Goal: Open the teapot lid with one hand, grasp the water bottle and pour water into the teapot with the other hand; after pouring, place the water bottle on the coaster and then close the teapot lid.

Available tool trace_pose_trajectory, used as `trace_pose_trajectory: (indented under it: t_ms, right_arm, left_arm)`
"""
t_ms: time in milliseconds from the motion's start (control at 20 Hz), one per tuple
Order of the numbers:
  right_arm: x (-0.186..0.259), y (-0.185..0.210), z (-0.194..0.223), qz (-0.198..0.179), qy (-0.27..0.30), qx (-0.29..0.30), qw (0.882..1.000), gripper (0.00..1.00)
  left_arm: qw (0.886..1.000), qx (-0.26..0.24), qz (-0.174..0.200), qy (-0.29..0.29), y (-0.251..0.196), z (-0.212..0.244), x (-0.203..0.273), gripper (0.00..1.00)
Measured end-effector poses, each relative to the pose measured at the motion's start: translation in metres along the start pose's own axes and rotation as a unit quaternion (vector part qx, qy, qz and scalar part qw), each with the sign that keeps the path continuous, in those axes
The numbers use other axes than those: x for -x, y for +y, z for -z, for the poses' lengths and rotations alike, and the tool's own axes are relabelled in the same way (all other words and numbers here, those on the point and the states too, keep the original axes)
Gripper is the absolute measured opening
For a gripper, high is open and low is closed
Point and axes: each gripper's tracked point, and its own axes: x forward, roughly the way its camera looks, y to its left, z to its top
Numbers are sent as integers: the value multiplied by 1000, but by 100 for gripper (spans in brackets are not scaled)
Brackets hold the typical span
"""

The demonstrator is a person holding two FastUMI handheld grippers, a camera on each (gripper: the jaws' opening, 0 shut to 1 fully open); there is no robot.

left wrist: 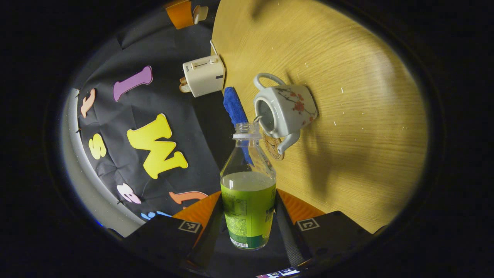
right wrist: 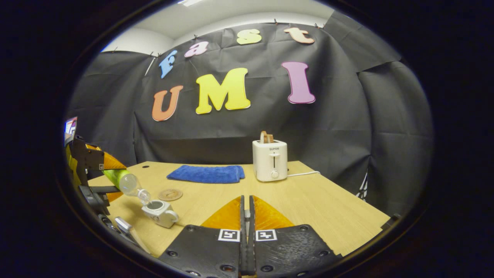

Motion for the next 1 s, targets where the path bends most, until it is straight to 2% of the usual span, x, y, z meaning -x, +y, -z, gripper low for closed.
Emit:
trace_pose_trajectory:
  t_ms: [650,1000]
  right_arm:
    - [-2,4,2,-9,7,-3,1000,0]
    - [-2,4,3,-11,8,-5,1000,0]
  left_arm:
    - [997,-74,8,22,14,4,0,75]
    - [996,-86,12,29,16,3,-1,75]
